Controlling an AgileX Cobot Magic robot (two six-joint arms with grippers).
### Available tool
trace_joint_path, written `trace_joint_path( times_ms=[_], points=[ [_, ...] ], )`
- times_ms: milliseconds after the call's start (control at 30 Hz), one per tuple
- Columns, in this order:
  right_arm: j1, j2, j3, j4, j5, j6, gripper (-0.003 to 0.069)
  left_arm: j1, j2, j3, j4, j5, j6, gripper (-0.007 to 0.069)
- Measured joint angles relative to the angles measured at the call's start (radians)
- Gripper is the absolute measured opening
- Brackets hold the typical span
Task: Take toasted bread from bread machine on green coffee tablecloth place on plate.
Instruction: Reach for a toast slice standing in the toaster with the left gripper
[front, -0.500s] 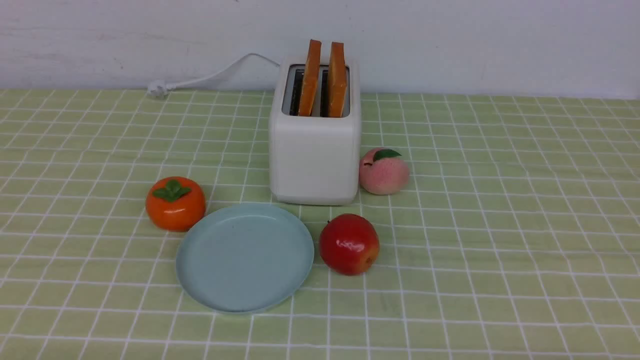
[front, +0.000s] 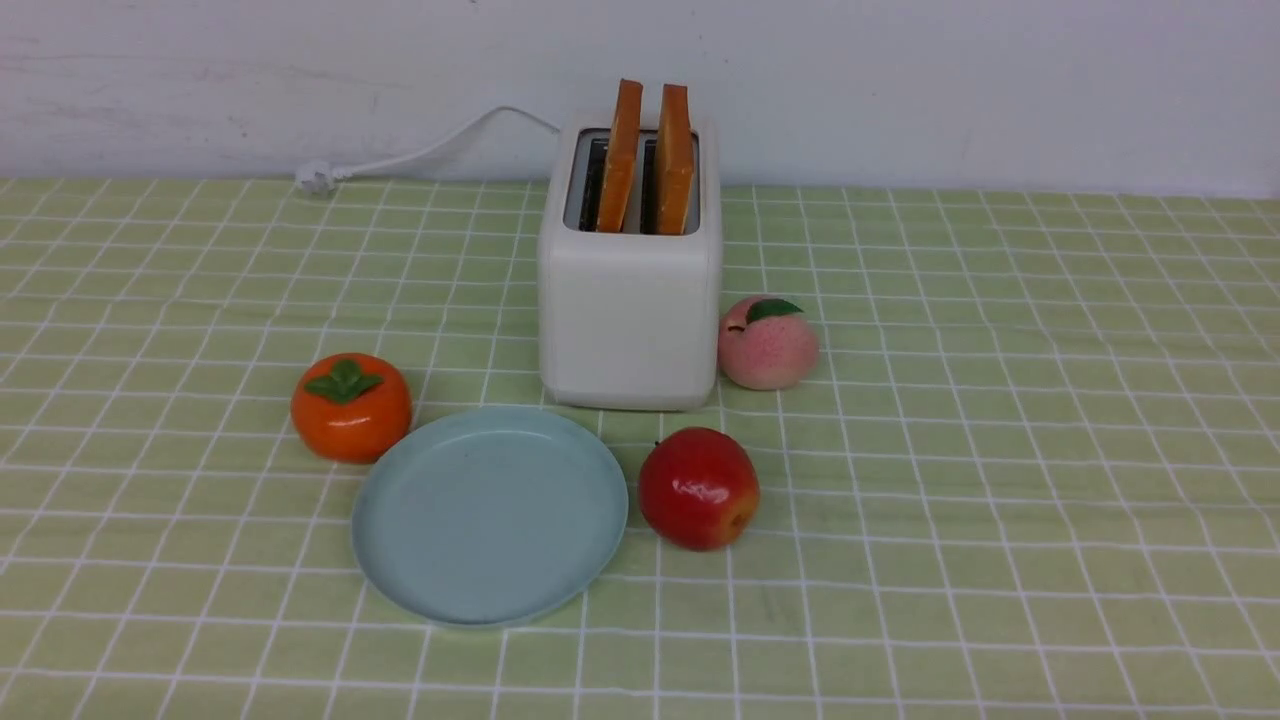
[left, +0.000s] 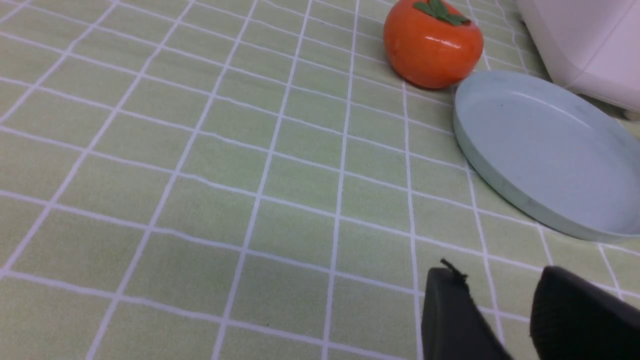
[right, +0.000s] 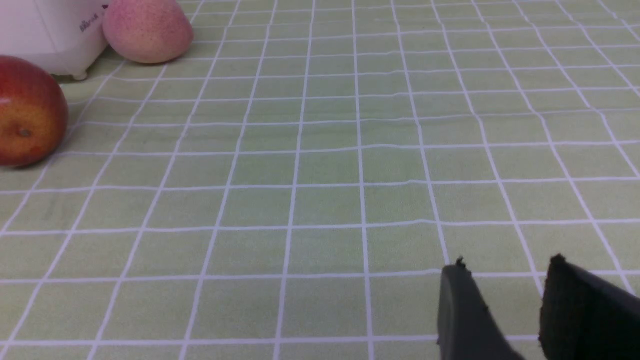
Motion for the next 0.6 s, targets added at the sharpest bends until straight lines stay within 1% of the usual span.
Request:
trace_joint_path(
  times_ms=[400, 533, 600],
  points=[
    [0.0, 0.0, 0.0, 0.001, 0.0, 0.0, 0.024, 0.0, 0.0, 0.0, 0.007, -0.003, 0.0, 0.0238],
    [0.0, 0.0, 0.0, 0.001, 0.0, 0.0, 0.024, 0.0, 0.0, 0.0, 0.022, -0.073, -0.005, 0.0238],
    [0.0, 0.0, 0.0, 0.001, 0.0, 0.0, 0.024, 0.0, 0.0, 0.0, -0.022, -0.14, -0.041, 0.0238]
  ],
)
